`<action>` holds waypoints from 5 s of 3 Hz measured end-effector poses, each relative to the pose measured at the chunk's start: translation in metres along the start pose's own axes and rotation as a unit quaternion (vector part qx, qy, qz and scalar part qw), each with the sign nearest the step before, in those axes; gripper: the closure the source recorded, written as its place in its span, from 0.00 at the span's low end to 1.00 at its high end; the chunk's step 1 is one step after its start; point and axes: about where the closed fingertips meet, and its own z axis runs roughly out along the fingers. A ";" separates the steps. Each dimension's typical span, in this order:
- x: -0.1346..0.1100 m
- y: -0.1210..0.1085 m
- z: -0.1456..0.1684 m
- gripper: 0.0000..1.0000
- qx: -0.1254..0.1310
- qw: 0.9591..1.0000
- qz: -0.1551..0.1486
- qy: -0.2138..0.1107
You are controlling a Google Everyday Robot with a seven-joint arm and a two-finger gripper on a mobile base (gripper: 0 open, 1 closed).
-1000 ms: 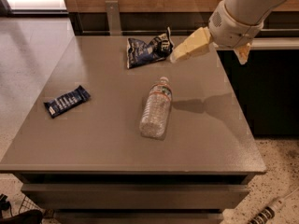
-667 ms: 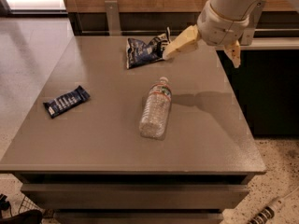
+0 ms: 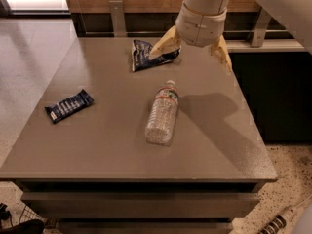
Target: Place water bottle upright
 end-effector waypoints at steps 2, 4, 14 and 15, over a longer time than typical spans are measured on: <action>0.033 0.030 0.023 0.00 -0.014 1.000 0.007 -0.011; 0.051 0.029 0.081 0.00 -0.025 0.999 0.013 0.034; -0.031 -0.007 -0.062 1.00 -0.104 0.948 -0.118 -0.276; -0.043 -0.016 -0.085 1.00 -0.166 0.922 -0.134 -0.324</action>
Offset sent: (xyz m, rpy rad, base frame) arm -0.0434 0.0524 -0.0517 0.0505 -0.0280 -0.0036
